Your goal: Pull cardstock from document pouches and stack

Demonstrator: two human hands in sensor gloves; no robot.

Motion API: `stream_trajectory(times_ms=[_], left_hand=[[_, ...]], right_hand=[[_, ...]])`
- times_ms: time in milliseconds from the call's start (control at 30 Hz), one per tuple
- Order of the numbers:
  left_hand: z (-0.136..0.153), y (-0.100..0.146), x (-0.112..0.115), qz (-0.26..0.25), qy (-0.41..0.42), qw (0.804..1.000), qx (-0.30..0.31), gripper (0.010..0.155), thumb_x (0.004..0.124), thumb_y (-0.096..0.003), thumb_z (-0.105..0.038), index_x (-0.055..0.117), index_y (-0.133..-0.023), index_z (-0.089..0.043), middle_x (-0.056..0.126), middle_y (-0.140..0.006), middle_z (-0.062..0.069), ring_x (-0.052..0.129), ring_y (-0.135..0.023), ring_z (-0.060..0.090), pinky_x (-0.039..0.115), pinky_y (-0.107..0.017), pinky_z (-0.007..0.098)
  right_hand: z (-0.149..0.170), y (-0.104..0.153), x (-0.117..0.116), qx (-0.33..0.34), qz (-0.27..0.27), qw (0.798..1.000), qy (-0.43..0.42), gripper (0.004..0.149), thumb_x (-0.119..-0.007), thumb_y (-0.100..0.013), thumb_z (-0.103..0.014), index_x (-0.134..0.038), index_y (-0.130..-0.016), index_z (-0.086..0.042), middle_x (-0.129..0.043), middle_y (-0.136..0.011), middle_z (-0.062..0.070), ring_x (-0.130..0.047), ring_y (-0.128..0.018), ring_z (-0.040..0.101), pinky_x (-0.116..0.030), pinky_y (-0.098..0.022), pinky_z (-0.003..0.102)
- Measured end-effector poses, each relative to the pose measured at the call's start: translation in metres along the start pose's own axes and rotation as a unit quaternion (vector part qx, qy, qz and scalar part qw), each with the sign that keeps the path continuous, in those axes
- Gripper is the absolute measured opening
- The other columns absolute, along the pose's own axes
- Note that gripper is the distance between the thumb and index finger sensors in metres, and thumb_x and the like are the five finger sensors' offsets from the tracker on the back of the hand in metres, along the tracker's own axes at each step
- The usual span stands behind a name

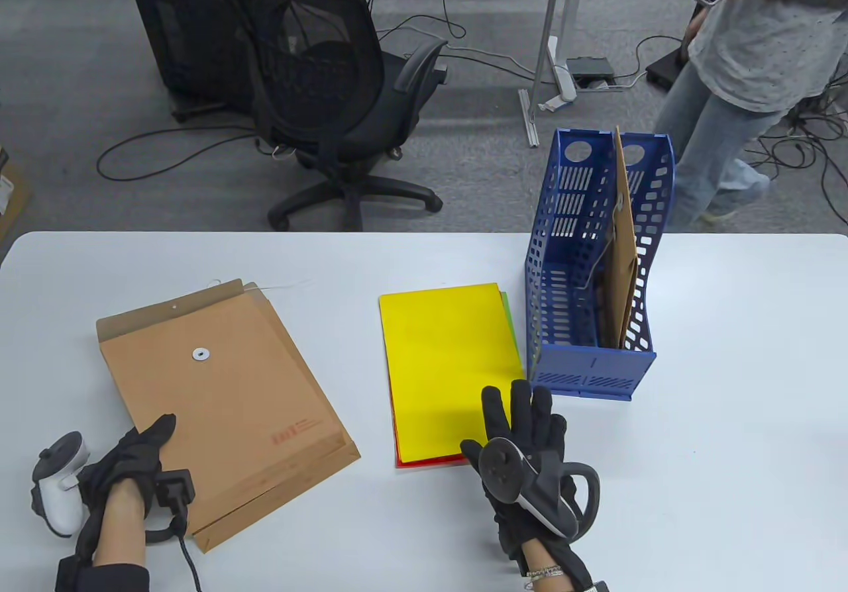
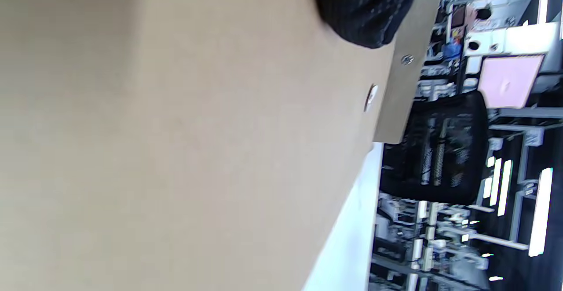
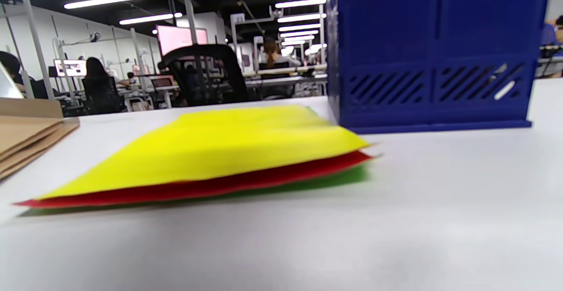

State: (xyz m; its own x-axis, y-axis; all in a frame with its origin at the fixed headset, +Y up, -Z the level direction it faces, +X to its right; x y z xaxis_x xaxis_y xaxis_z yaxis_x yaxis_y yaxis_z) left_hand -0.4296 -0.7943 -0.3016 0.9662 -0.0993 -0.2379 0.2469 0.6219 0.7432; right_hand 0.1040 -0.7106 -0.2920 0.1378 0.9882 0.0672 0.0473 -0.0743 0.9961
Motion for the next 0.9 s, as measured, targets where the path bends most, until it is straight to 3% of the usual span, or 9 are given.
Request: stream_trajectory(times_ms=[167, 267, 367, 500, 667, 733, 800, 900], left_hand=[[-0.008, 0.007, 0.002, -0.081, -0.096, 0.991, -0.040, 0.089, 0.076, -0.0518, -0.051, 0.023, -0.111, -0.013, 0.082, -0.092, 0.000, 0.100, -0.071, 0.013, 0.086, -0.051, 0.034], [-0.015, 0.015, 0.006, -0.126, -0.156, 0.979, -0.027, 0.086, 0.074, -0.0534, -0.050, 0.021, -0.111, -0.015, 0.075, -0.100, 0.002, 0.096, -0.079, 0.011, 0.082, -0.056, 0.036], [-0.022, 0.024, 0.015, -0.170, -0.207, 0.963, -0.002, 0.088, 0.074, -0.0527, -0.049, 0.017, -0.110, -0.016, 0.057, -0.111, 0.014, 0.085, -0.092, 0.015, 0.074, -0.064, 0.044], [-0.029, 0.029, 0.031, -0.179, -0.282, 0.942, 0.032, 0.084, 0.073, -0.0518, -0.049, 0.023, -0.112, -0.020, 0.036, -0.117, 0.020, 0.058, -0.107, 0.034, 0.058, -0.071, 0.054], [-0.032, 0.030, 0.053, -0.166, -0.325, 0.929, 0.060, 0.079, 0.073, -0.0516, -0.048, 0.030, -0.112, -0.021, 0.022, -0.117, 0.020, 0.026, -0.107, 0.045, 0.036, -0.071, 0.063], [-0.038, 0.036, 0.063, -0.172, -0.355, 0.915, 0.086, 0.080, 0.070, -0.0526, -0.051, 0.025, -0.112, -0.021, 0.011, -0.116, 0.019, 0.001, -0.101, 0.047, 0.022, -0.069, 0.064], [-0.050, 0.050, 0.081, -0.176, -0.396, 0.890, 0.146, 0.081, 0.066, -0.0537, -0.054, 0.017, -0.112, -0.026, -0.004, -0.114, 0.013, -0.018, -0.094, 0.040, 0.009, -0.067, 0.061], [-0.067, 0.078, 0.113, -0.149, -0.430, 0.852, 0.259, 0.078, 0.064, -0.0538, -0.055, 0.019, -0.112, -0.028, -0.006, -0.114, 0.007, -0.021, -0.092, 0.035, 0.006, -0.066, 0.061]], right_hand=[[0.001, 0.000, -0.001, -0.001, -0.006, 1.000, -0.004, 0.074, -0.052, -0.054, -0.056, -0.023, -0.116, -0.027, -0.018, -0.119, 0.017, -0.012, -0.104, 0.045, -0.031, -0.075, 0.063], [0.001, 0.000, -0.002, 0.000, -0.011, 1.000, -0.006, 0.074, -0.052, -0.054, -0.055, -0.024, -0.116, -0.026, -0.018, -0.119, 0.017, -0.013, -0.104, 0.045, -0.031, -0.075, 0.063], [0.001, -0.001, -0.003, 0.000, -0.016, 1.000, -0.007, 0.074, -0.052, -0.054, -0.055, -0.024, -0.116, -0.027, -0.018, -0.119, 0.017, -0.013, -0.104, 0.044, -0.031, -0.075, 0.063], [0.001, 0.000, -0.002, 0.000, -0.014, 1.000, -0.012, 0.074, -0.052, -0.054, -0.055, -0.024, -0.116, -0.027, -0.018, -0.120, 0.017, -0.013, -0.104, 0.044, -0.031, -0.075, 0.063], [0.003, -0.001, -0.003, -0.001, -0.013, 1.000, -0.014, 0.073, -0.052, -0.054, -0.055, -0.024, -0.116, -0.027, -0.018, -0.119, 0.017, -0.013, -0.104, 0.044, -0.031, -0.075, 0.063], [0.003, -0.001, -0.004, -0.003, -0.013, 1.000, -0.016, 0.073, -0.052, -0.054, -0.055, -0.024, -0.116, -0.027, -0.018, -0.119, 0.017, -0.013, -0.104, 0.044, -0.031, -0.075, 0.063], [0.003, -0.002, -0.004, -0.003, -0.012, 1.000, -0.017, 0.073, -0.052, -0.054, -0.055, -0.023, -0.116, -0.027, -0.018, -0.120, 0.017, -0.012, -0.104, 0.044, -0.031, -0.075, 0.063], [0.003, -0.001, -0.004, -0.002, -0.012, 1.000, -0.016, 0.074, -0.052, -0.054, -0.056, -0.021, -0.116, -0.027, -0.017, -0.120, 0.016, -0.012, -0.104, 0.043, -0.031, -0.075, 0.062]])
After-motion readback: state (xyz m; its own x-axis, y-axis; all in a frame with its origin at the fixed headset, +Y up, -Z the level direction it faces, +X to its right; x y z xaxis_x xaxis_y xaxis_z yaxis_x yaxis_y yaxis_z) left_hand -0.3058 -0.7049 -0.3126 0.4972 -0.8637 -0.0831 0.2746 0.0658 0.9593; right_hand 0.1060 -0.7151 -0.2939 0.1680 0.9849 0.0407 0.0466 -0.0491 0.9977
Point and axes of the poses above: the tracker on the back of each hand, its own z axis roughly to the little-finger side, its own y axis roughly from the fingertips to the wrist, x = y × z, the point moved 2 cm from there along -y, roughly from the wrist to the fingertips
